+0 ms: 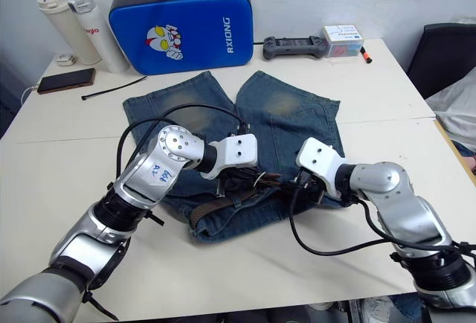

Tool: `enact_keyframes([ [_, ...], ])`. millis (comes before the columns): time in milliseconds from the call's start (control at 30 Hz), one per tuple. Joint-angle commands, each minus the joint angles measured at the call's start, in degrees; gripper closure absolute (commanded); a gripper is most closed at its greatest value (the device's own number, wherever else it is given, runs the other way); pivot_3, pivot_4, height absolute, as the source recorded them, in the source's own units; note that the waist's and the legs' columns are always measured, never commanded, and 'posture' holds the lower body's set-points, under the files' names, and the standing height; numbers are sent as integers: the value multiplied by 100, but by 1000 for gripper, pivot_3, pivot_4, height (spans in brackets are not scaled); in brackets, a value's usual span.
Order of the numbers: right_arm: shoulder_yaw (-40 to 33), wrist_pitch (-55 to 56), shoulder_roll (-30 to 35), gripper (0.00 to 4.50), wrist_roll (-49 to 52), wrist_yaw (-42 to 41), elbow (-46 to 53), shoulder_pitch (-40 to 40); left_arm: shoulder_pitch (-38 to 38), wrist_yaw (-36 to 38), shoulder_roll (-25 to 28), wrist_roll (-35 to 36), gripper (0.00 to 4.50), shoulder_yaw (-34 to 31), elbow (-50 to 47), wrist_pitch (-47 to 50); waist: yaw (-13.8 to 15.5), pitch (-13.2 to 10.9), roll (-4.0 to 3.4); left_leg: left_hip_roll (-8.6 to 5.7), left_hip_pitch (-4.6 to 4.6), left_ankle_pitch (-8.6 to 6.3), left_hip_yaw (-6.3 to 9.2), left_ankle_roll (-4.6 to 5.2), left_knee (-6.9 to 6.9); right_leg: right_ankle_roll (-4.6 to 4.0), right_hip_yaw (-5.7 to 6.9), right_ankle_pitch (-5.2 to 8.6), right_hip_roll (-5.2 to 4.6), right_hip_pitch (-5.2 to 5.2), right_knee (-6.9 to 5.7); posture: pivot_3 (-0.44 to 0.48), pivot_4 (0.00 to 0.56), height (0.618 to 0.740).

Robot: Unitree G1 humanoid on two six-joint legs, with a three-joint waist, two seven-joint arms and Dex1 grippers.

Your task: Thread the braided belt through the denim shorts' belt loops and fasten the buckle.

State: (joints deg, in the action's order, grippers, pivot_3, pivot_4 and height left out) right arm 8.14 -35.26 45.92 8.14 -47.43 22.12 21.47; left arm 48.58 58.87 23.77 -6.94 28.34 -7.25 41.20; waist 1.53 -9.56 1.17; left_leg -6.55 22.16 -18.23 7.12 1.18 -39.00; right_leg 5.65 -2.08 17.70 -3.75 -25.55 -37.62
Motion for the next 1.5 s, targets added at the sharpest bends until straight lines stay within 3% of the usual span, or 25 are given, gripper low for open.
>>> enact_keyframes([
  [33, 200, 279, -122, 36, -256, 113, -128, 226, 75, -16, -40, 89, 4500, 14, -185, -55, -2, 0, 0, 0, 0, 0, 0, 0, 0, 0, 0, 0, 0, 0, 0, 0, 150, 740],
  [200, 345, 325, -194, 36, -290, 1, -74, 342, 80, -33, -59, 90, 4500, 25, -178, -65, 0, 0, 0, 0, 0, 0, 1, 0, 0, 0, 0, 0, 0, 0, -1, 0, 150, 740],
  [300, 441, 307, -267, 728, -246, -83, 68, 411, 86, -45, -79, 83, 4500, 47, -157, -89, -2, 0, 0, 0, 0, 0, 0, 0, 0, 0, 0, 0, 0, 0, 0, 0, 150, 740],
  [367, 459, 286, -274, 1773, -213, -132, 127, 419, 90, -57, -89, 77, 4500, 53, -154, -96, -3, 0, 0, 0, 0, 0, 0, 0, 0, 0, 0, 0, 1, 0, -1, 0, 150, 740],
  [467, 447, 271, -255, 2624, -213, -173, 121, 400, 97, -165, -117, 17, 4500, 48, -121, -136, 5, 0, 0, 0, 0, 0, 0, 0, 0, 0, 0, 0, 0, 0, -2, 0, 150, 740],
  [500, 461, 288, -231, 3333, -243, -189, 98, 399, 97, -214, -152, 51, 3869, -17, -102, -87, 6, 0, 0, 0, 1, 0, 1, 0, 0, 0, 1, 0, 0, 0, -1, 0, 150, 740],
  [533, 468, 314, -207, 3507, -275, -203, 62, 402, 108, -323, -231, 105, 3693, -152, -68, 17, 7, 0, 0, -1, 1, 0, 2, 0, -1, 0, 1, 0, 0, 0, 0, 0, 150, 740],
  [567, 485, 356, -178, 3986, -325, -224, 18, 413, 122, -311, -250, 199, 3463, -242, -71, 144, 6, 0, 0, -1, 0, 0, 2, 0, -1, 0, 1, 0, 0, 0, 0, 0, 150, 740],
  [633, 500, 414, -155, 4500, -382, -250, -41, 430, 128, -217, -209, 335, 2646, -326, -125, 297, 2, 0, 0, -1, 1, 0, 1, 0, -1, 0, 1, 0, 0, 0, -1, 0, 150, 740],
  [833, 445, 692, 44, 4500, -567, -362, -150, 454, 52, 222, 429, 878, 90, -815, -520, 803, -8, 0, 0, 0, 1, 0, 1, 0, 0, 0, 1, 0, 1, -1, -2, 0, 150, 740],
  [1067, 128, 1208, 621, 4500, -738, -549, -146, 339, 4, 359, 1048, 1582, 90, -1386, -713, 1352, 7, 0, -1, 0, 1, -1, 2, -2, 0, 0, 2, 0, 0, 0, 0, 0, 150, 740],
  [1500, -260, 2781, 1413, 4500, -1081, -768, -753, 135, -137, 35, 1160, 2322, 90, -1436, -1048, 1772, -4, -1, -1, 1, 1, -2, 0, -2, -1, 0, 0, 0, 1, 1, 4, 0, 150, 740],
])
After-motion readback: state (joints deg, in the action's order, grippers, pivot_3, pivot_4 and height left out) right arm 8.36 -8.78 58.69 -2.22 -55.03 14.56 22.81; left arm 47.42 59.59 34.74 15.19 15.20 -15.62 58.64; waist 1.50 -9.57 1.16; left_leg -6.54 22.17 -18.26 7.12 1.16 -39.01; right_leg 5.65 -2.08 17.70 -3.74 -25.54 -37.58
